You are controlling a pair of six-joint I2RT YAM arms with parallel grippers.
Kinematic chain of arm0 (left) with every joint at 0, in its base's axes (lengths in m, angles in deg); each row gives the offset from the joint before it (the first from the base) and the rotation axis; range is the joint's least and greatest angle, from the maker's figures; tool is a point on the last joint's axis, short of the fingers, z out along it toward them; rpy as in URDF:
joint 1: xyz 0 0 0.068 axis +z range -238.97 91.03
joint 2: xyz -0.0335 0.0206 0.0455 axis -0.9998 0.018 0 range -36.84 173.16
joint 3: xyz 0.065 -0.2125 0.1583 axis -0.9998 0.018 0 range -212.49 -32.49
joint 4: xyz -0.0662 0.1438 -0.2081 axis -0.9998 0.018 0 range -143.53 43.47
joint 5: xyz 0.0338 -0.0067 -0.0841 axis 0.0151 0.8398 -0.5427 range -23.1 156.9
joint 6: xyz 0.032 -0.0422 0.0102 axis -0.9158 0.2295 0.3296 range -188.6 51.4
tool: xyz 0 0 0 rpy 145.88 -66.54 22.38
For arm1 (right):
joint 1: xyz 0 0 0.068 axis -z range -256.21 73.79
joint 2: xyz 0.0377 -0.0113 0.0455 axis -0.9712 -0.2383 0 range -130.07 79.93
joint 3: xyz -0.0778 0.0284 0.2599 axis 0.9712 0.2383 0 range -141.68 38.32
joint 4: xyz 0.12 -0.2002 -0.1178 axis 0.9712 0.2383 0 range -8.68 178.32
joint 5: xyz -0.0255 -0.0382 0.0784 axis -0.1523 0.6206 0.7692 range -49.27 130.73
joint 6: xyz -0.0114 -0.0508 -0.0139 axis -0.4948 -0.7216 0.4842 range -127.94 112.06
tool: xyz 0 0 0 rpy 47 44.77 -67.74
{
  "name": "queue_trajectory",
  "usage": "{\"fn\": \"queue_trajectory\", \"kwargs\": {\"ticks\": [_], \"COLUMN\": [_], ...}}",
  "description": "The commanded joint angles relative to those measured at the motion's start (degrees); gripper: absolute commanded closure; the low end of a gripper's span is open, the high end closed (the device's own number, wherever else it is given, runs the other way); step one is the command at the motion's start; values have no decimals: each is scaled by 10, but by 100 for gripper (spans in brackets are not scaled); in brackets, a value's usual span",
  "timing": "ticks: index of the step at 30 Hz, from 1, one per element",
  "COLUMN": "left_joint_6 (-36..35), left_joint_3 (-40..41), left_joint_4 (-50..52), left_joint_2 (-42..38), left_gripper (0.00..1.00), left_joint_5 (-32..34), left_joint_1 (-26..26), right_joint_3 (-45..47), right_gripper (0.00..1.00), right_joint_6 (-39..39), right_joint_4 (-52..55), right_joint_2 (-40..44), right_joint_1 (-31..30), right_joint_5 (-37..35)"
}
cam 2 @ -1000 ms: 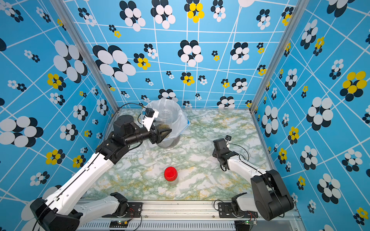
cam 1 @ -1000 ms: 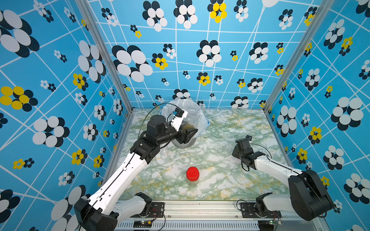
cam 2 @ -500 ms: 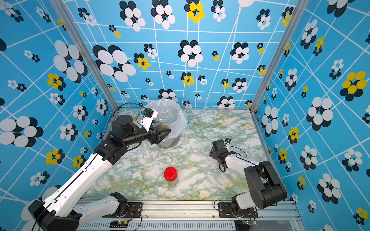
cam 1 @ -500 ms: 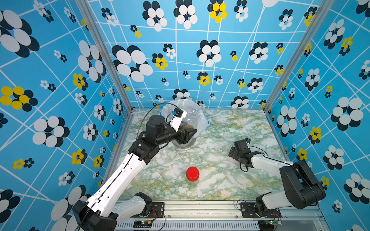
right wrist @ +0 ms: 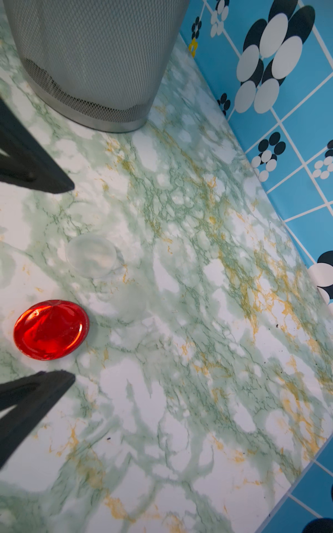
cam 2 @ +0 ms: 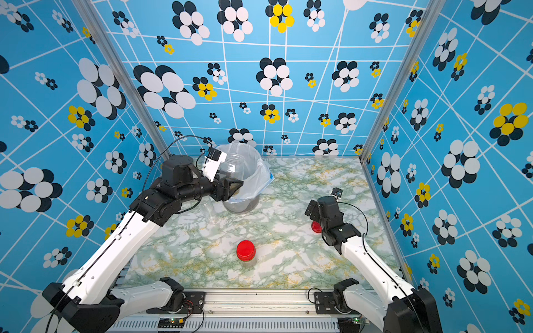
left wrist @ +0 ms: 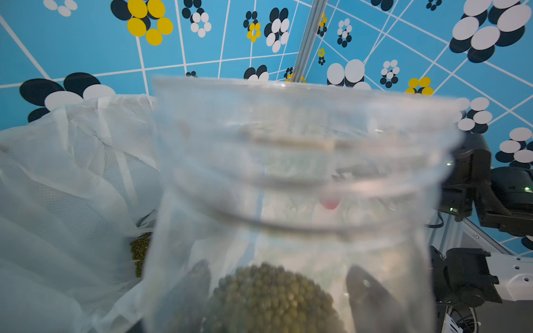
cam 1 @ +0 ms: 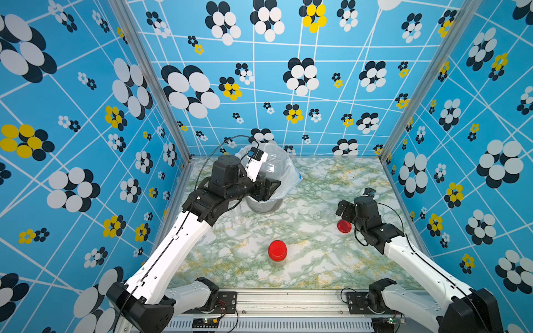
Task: Empty moldy mung beans from jars
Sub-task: Place the lid at the center of the board, then pour the moldy mung beans from the jar into the trash bin.
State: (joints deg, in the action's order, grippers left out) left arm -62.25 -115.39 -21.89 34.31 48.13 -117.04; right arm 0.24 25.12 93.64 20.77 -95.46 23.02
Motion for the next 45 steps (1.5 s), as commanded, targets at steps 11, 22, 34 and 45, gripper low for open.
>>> {"fn": "queue_trajectory", "kwargs": {"ticks": [11, 22, 34, 45], "left_joint_6": [-36, -119, -241, -339], "left_joint_3": [-255, -317, -362, -301], "left_joint_4": [245, 325, 302, 228], "left_joint_2": [147, 213, 286, 280], "left_gripper": [74, 74, 73, 75], "left_joint_5": [124, 330, 559, 670], "left_joint_1": [29, 11, -40, -65], "right_joint_3": [-74, -69, -55, -53], "right_gripper": [1, 1, 1, 1], "right_joint_6": [-95, -91, -91, -107], "right_joint_4": [119, 108, 104, 122], "right_joint_2": [98, 112, 115, 123], "right_joint_1": [-4, -4, -4, -4], "right_joint_5": [27, 61, 66, 61]}}
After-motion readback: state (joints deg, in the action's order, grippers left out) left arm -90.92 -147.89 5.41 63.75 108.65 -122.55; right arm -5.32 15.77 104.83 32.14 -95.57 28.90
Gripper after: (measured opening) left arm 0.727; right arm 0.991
